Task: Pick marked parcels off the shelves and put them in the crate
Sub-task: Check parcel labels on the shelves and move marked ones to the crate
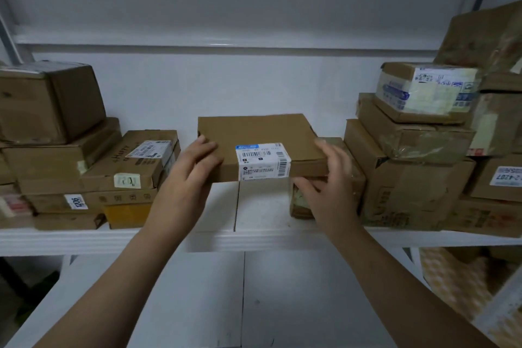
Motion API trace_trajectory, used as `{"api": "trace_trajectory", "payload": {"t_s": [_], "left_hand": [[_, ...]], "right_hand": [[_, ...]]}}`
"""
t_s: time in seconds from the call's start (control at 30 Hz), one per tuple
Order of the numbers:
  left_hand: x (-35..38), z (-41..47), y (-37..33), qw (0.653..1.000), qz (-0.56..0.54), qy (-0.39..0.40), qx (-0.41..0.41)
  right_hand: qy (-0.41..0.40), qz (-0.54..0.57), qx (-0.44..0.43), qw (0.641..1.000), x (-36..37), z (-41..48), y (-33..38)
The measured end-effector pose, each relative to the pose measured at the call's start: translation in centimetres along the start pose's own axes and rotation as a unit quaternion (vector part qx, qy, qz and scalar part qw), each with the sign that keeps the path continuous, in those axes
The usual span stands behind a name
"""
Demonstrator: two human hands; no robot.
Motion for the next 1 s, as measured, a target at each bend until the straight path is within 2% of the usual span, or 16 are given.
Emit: {"api": "trace_trajectory", "payload": {"t_s": [0.1,0.23,0.37,0.67,0.73,0.8,0.87,0.93,1.0], "left_hand": [[-0.2,0.2,0.6,0.998,-0.060,-0.003,-0.022],[-1.0,0.3,2.7,0.971,-0.190,-0.048,-0.138],[-1.7,0.3,4.5,0.941,-0.230,-0.067,-0.241],[-4.0,0.4,5.6,0.910,-0.280,-0.073,-0.297],[-4.1,0.1,5.7,0.901,-0.314,-0.048,-0.294],[-4.7,-0.2,5.8,0.907,-0.312,-0.032,-0.280],[-6.0,0.0,5.9,0.938,-0.252,-0.031,-0.237],[-7.7,0.6,5.4,0.974,-0.156,-0.038,-0.162],[-9.0,1.3,4.7,0.993,-0.073,-0.040,-0.078]], "right_hand": [[-0.008,-0.049,-0.067,0.997,-0.8,0.2,1.4],[-0.004,0.012,-0.031,0.999,-1.5,1.1,2.1],[0.014,0.036,-0.022,0.999,-1.1,1.9,3.5],[0.031,0.046,-0.001,0.998,1.9,3.6,4.0],[0.021,0.059,0.015,0.998,2.4,3.8,3.3],[0.015,0.087,0.046,0.995,3.1,4.0,2.2],[0.014,0.118,0.082,0.990,4.1,4.1,1.6],[0.002,0.160,0.117,0.980,5.2,4.1,1.7],[-0.007,0.227,0.149,0.962,6.9,4.1,2.8]]}}
Point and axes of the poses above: each hand's wrist, its own z-axis towards the middle knuckle, its own x-axis out of the palm, y = z × x, the point moved 10 cm from there along z, towards the middle knuckle, and after that the axes turned 3 degrees about z, right-handed, at the moved point
